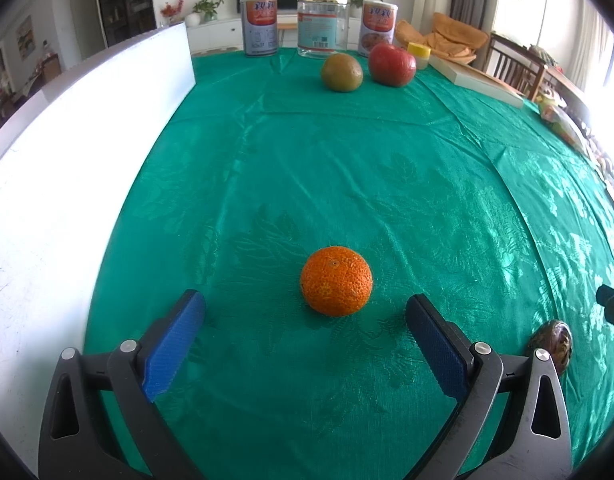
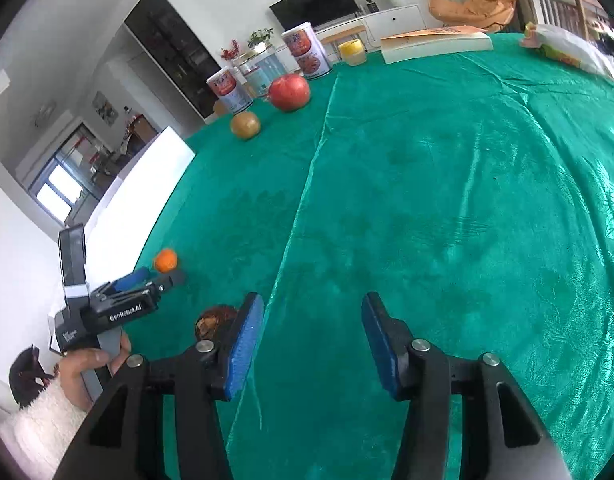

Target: Organize fruits

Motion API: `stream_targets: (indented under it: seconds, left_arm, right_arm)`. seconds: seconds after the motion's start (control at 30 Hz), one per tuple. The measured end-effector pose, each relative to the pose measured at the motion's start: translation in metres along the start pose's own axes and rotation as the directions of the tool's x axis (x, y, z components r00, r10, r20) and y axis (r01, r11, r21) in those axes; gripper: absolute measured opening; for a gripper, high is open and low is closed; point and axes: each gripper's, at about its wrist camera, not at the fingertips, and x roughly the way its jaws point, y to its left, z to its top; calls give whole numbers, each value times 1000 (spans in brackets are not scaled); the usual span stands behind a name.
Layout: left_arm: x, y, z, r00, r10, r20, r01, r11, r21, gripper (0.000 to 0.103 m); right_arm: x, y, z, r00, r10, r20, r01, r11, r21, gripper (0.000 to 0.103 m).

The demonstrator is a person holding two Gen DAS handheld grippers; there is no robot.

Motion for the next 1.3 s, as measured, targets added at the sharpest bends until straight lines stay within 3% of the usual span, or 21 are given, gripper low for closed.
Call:
stream_targets:
  seconds: [0.13,0.3,0.33,0.37,0.47,0.6,0.7,0.73,0.8,0.83,0.93,1.07,1.2,1.3]
  left_arm:
    - [-6,8,1,994,-110,-20,110,993,34,99]
    - [-8,-7,13,997,-82,5,81,992,100,98]
    - [-6,-13,13,998,-67,1,66,989,130,93]
    - [-3,-19,12,999,-48,-6,49,986,161,67]
    - [-5,-26,10,998,-61,-12,62,982,178,31]
    - [-19,-22,6,997,-76,-21,79,987,138,30]
    - [-38,-15,3,992,-120,-30,123,988,91,29]
    - [-45,-13,2,990,-137,-35,140,987,77,29]
    - [-60,-10,-1,985,-167,-45,169,984,53,29]
    - [-68,-7,-2,982,-183,-53,185,982,42,29]
    - [-97,4,-2,968,-246,-56,247,969,-1,29]
    - [-150,39,15,956,-290,34,292,955,-60,29]
    - [-180,107,33,963,-250,102,265,949,-173,29]
    - [-169,167,42,988,-133,77,149,951,-270,29]
  right_arm:
    - [1,22,-11,999,-39,-22,36,991,-130,65]
    - [8,34,-21,999,12,-51,-22,980,-200,68]
    - [9,37,-22,999,17,-52,-28,977,-212,68]
    - [10,41,-24,998,20,-53,-31,974,-223,68]
    - [16,50,-24,998,22,-61,-36,971,-234,68]
    - [38,70,-17,996,-18,-88,-9,957,-289,68]
    - [54,85,-17,990,-93,-109,49,934,-354,68]
    - [56,89,-17,988,-111,-103,65,926,-373,65]
    - [56,93,-15,984,-138,-112,85,919,-385,45]
    - [56,92,-13,982,-136,-129,80,925,-372,45]
    - [49,99,-8,982,-112,-153,51,934,-353,45]
    - [36,138,16,985,2,-171,-62,937,-343,45]
    - [31,211,45,978,123,-171,-183,899,-399,45]
    - [43,271,62,960,198,-197,-267,857,-441,45]
